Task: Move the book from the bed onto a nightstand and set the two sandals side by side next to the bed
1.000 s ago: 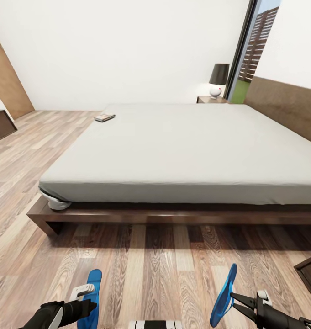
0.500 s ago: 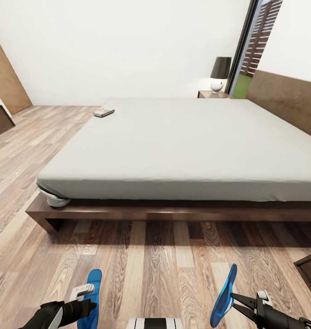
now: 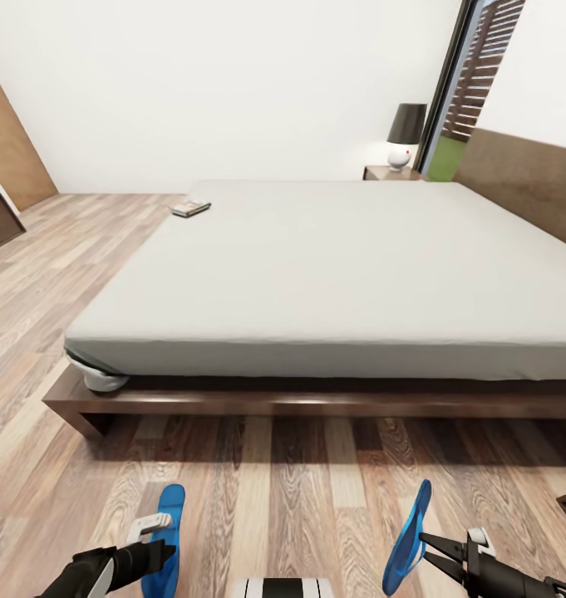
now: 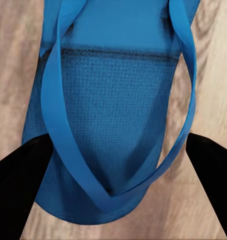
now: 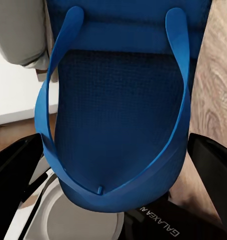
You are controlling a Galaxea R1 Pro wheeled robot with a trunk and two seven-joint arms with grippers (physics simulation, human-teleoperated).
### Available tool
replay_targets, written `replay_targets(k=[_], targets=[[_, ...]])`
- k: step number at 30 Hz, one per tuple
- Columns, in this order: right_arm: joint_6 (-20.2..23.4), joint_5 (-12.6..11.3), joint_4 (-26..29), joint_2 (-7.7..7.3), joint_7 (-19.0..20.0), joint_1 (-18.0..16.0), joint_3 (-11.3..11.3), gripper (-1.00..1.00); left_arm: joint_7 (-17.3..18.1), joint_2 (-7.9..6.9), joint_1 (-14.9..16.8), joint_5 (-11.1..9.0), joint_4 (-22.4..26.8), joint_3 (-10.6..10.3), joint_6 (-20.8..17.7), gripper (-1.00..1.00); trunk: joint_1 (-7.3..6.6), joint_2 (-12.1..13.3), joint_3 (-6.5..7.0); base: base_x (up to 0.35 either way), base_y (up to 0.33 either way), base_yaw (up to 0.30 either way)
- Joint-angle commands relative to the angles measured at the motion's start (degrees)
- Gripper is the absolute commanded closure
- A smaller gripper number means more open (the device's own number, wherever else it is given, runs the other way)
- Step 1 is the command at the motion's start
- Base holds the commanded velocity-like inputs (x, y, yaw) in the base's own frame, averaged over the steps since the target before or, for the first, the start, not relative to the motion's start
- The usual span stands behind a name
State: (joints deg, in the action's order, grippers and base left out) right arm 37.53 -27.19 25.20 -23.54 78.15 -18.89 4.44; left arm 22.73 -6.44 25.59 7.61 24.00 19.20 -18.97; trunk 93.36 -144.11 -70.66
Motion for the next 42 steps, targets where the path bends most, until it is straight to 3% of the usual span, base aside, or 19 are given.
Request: replay_targets(k=[1,15,40,42], targets=[[0.5,-0.1,0.0,-0.01,0.1,0.0,0.0,1.0,0.5,0.04,0.0,0.6,0.1,0.5,-0.3,1.0,0.02,0.0,-0.05,0.259,0.195,0.0],[0.5,-0.1,0.0,-0.01,0.1,0.0,0.0,1.0,0.5,0.03,0.0,0.6,0.1,0.5,-0.3,1.0,0.02,0.0,-0.05,0.191,0.209,0.0],[0.5,-0.1,0.0,-0.01,0.1,0.0,0.0,1.0,0.4,0.06,0.0,0.6,0.1,0.6,-0.3,1.0,0.02,0.0,-0.05,0.061,0.073,0.0],[0.5,-0.1,0.0,-0.01,0.1,0.0,0.0,1.0,0.4,0.05,0.0,0.6,0.1,0.6,-0.3,1.0,0.07,0.0,-0.49,0.0,0.0,0.0]])
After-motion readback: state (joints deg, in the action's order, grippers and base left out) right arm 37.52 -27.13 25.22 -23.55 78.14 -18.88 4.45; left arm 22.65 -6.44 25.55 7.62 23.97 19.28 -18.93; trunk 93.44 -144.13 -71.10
